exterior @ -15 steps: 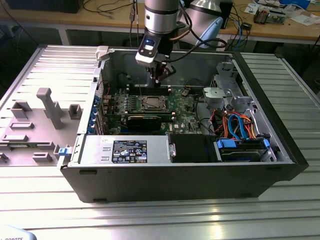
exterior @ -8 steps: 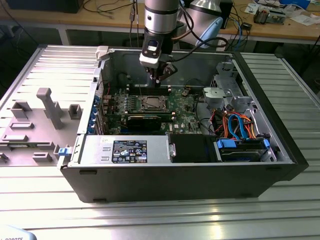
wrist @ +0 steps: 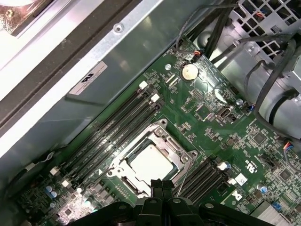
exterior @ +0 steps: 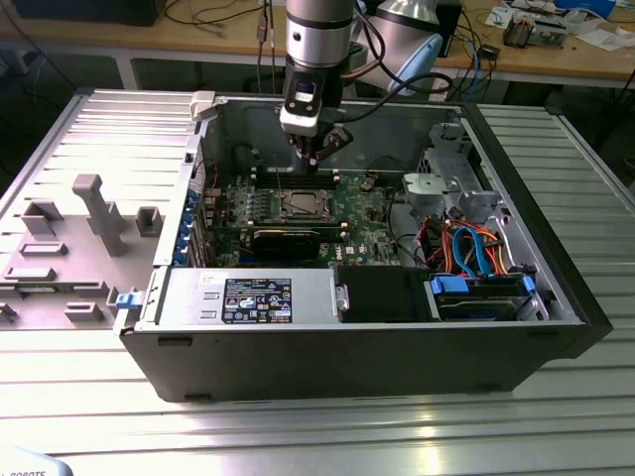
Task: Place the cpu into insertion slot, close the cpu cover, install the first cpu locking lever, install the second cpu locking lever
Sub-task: 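Install the first cpu locking lever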
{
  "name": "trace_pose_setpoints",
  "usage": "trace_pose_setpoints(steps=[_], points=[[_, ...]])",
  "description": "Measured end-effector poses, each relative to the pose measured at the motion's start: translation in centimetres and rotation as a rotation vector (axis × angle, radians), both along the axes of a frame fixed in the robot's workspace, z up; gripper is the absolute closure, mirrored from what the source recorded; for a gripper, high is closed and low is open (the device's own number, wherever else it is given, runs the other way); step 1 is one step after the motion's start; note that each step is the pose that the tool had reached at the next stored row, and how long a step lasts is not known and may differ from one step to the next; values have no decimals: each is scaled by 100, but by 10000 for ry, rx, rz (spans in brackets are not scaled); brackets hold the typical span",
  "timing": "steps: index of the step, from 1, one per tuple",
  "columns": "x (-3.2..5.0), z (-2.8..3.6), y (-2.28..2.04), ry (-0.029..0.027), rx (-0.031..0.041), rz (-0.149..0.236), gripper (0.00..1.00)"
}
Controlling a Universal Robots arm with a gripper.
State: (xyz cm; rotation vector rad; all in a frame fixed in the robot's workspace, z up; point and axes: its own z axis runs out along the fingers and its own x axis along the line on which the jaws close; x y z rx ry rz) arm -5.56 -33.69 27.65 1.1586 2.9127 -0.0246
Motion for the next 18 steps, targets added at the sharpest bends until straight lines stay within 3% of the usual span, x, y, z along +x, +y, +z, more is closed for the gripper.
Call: trace_pose_setpoints(steps=[13,18], points=[[-9,0,-7,0,1,976,89],[-9,0,-8,-2,0,1004,89]])
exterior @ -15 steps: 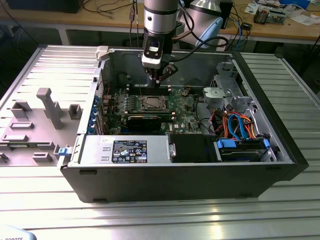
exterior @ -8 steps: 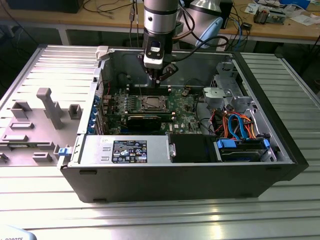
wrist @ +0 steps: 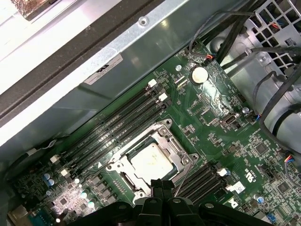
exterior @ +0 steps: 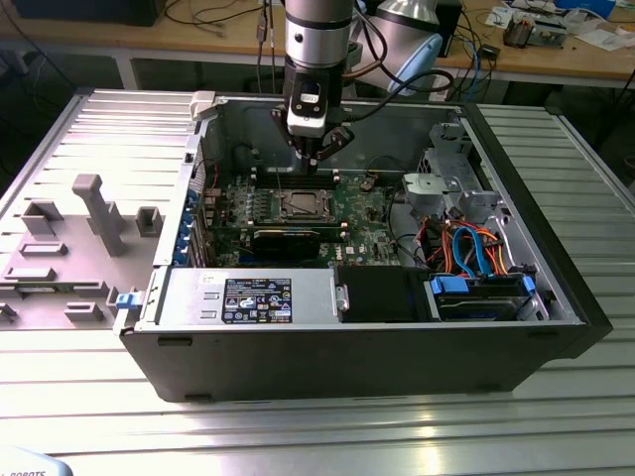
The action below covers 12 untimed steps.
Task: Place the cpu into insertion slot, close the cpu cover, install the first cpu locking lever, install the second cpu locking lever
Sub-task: 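Install the first cpu locking lever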
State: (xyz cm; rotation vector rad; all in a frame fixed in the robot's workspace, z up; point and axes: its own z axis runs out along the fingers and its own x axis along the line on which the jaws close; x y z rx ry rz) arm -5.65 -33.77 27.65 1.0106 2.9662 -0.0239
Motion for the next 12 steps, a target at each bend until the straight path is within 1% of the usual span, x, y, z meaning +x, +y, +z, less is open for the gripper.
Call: trace_pose_setpoints(steps=[3,6,12], points=[[0,0,0,0,0,6,89],[0,0,0,-1,0,182,89],[-2,0,0,0,0,779,89]])
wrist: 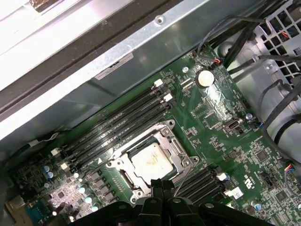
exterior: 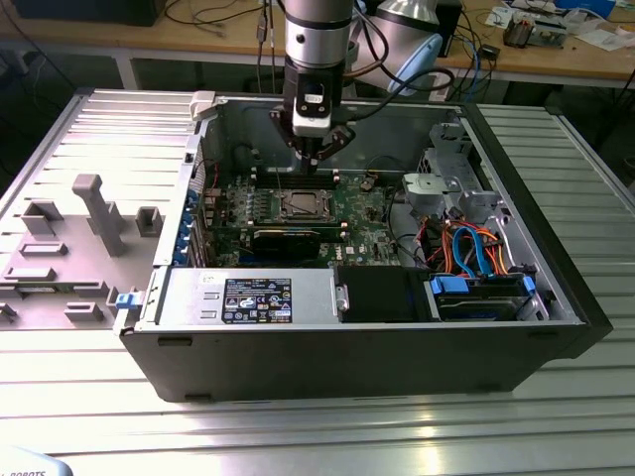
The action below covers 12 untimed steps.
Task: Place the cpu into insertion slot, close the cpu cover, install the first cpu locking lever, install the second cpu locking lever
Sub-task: 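Install the first cpu locking lever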
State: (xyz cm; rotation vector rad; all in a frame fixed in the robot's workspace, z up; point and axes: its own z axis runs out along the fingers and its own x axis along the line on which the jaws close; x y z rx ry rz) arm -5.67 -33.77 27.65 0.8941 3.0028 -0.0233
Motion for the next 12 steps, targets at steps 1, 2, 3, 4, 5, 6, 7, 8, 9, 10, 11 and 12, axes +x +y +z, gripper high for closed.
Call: trace_pose_setpoints(steps=[1,2,3,4,5,6,7,8,9,10,11,12], points=[[0,0,0,0,0,76,89],[-1,0,0,0,0,239,89],[-1,0,0,0,0,368,89],[-3,-1,0,0,0,560,89],[-3,-1,0,0,0,677,89],[-3,-1,-1,0,0,807,89],[-4,-1,-1,0,0,929,89],[-5,-1,-1,0,-1,1078,89],[-13,-2,-1,-1,1,1217,89],[-24,-2,-1,0,0,1299,89],[-26,-2,-1,0,0,1320,89],[-26,-2,-1,0,0,1321,89]])
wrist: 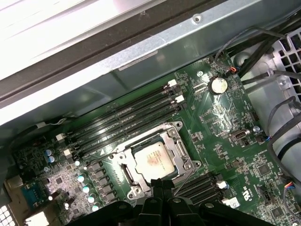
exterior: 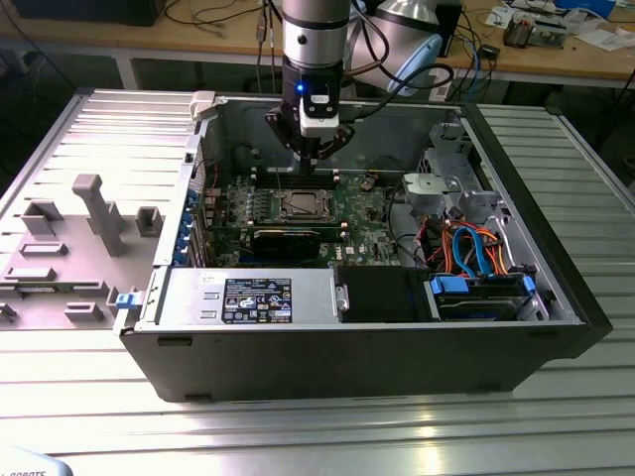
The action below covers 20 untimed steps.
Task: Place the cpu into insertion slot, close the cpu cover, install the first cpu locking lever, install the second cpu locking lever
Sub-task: 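Install the first cpu locking lever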
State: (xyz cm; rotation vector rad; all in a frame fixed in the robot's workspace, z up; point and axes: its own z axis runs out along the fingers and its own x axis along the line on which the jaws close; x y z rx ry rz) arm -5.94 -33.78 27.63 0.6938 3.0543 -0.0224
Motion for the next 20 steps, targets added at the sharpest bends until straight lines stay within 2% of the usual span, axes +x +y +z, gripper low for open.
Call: trace_pose_setpoints(steps=[14,15,17,18,20], points=[[-21,0,-2,-1,1,62,89],[-32,-3,-1,-2,5,140,89],[-44,-24,-2,-2,68,459,89],[-44,-28,-2,-1,68,606,89],[-45,-36,-2,-1,67,1239,89]])
